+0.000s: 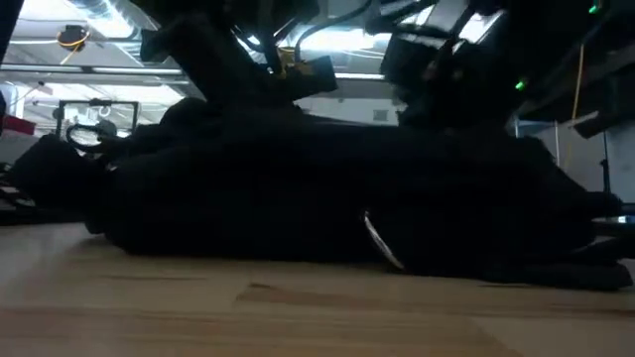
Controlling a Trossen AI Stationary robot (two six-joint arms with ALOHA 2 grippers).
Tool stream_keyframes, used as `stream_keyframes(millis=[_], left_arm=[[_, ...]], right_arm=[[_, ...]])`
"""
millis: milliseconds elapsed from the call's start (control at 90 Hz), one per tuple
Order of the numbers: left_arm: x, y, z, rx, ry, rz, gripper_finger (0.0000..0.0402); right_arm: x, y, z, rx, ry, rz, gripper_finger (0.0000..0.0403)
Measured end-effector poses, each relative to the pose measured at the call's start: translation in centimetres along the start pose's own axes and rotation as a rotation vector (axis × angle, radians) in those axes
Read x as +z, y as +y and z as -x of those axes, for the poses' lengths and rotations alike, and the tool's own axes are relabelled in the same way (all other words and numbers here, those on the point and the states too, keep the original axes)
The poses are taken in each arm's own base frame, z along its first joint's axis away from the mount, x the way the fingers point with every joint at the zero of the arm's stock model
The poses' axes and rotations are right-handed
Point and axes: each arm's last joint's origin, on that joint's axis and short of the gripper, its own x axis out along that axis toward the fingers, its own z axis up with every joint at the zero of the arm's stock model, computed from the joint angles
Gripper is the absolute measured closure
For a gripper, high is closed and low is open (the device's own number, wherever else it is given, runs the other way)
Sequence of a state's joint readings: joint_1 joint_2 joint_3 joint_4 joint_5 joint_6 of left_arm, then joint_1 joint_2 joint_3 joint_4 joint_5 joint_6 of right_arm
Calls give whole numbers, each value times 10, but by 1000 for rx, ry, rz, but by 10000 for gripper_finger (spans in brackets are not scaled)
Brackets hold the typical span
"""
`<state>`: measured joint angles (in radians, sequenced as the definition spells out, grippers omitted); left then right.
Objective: Unpack backpack
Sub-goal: Remove the white zip bag from the black bag
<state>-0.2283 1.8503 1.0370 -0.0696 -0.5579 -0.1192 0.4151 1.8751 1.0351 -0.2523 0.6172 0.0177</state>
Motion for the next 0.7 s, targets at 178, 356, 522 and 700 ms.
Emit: stream_keyframes(millis=[178, 356, 522, 700], left_arm=[[0, 0, 0, 1, 1, 0, 378], [0, 0, 0, 6, 3, -1, 378], [-1, 1, 0, 9, 3, -2, 378], [0, 0, 0, 5, 3, -1, 378]], right_arm=[[0, -7, -8, -7, 6, -30, 258], [0, -16, -14, -14, 19, -54, 266], [1, -20, -17, -21, 11, -71, 283], [2, -21, -17, -11, 3, -97, 330]])
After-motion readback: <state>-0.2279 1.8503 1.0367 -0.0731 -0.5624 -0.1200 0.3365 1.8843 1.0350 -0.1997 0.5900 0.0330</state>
